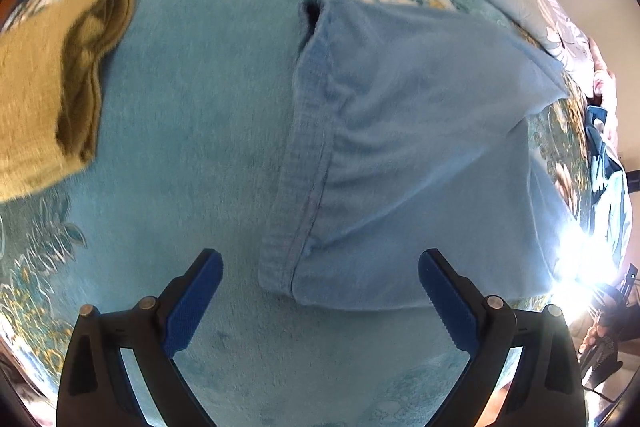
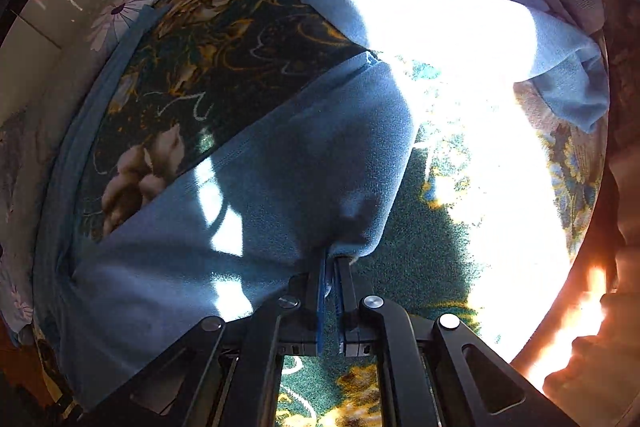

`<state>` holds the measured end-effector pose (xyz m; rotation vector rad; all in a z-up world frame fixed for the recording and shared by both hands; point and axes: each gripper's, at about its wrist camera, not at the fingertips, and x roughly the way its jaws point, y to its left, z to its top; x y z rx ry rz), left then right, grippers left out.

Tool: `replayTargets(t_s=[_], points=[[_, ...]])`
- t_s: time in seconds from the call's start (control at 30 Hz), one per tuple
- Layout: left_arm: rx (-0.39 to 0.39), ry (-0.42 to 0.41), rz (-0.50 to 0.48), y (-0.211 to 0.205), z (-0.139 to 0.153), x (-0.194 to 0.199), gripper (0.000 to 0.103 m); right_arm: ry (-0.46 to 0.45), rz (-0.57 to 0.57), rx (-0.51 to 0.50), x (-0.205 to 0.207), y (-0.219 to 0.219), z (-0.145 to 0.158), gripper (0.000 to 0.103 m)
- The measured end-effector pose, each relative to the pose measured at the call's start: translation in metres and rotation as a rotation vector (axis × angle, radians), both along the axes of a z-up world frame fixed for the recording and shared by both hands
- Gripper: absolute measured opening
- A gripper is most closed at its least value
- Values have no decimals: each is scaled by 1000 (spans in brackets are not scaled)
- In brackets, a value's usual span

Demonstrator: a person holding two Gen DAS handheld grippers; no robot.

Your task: Fold clothes

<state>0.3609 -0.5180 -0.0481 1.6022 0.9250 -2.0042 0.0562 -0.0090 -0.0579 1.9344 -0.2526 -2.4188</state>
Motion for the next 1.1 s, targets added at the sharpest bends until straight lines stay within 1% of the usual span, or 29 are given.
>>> replayTargets(t_s=[0.1, 0.13, 0.17, 0.23, 0.27, 0.37, 0.4, 0.47, 0.5, 0.57, 0.67, 0.77, 0.87, 0.9, 0.97, 1.03, 1.1], points=[[-32, 53, 8, -12, 14, -11, 99, 13, 23, 47, 1, -4, 15, 18], [-42, 71, 13, -18, 16, -16, 99, 18, 26, 71, 2, -4, 21, 29], [-51, 85, 16, -26, 16, -24, 99, 28, 24, 100, 2, -5, 29, 34], [-69, 111, 21, -45, 12, -41, 99, 62, 30, 127, 0, -10, 45, 34], [-76, 116, 28, -54, 7, -52, 99, 80, 53, 124, -6, -19, 51, 34], [-74, 142, 52, -80, -4, -79, 99, 130, 146, 93, -34, -54, 65, 36], [-66, 139, 53, -95, -10, -89, 99, 142, 171, 73, -47, -68, 66, 36], [-45, 116, 56, -109, -19, -98, 99, 157, 215, 21, -77, -99, 61, 37], [-30, 117, 18, -113, -21, -94, 99, 165, 236, -5, -93, -114, 58, 37], [-6, 105, 34, -117, -29, -101, 99, 166, 275, -55, -127, -145, 49, 37], [1, 111, 40, -118, -32, -104, 98, 172, 333, -66, -171, -181, 36, 37], [2, 124, 44, -114, -33, -109, 98, 173, 356, -76, -203, -183, 34, 37], [-25, 105, 31, -107, -36, -117, 97, 172, 354, -78, -240, -189, 23, 37], [-31, 102, 28, -104, -36, -121, 95, 173, 363, -75, -252, -194, 22, 37], [-41, 93, 23, -100, -38, -128, 73, 172, 391, -55, -272, -202, 19, 37], [-46, 72, 22, -97, -41, -134, 59, 156, 410, -28, -291, -208, 13, 37], [-69, 45, 32, -96, -43, -138, 47, 139, 389, -30, -303, -205, 7, 37]])
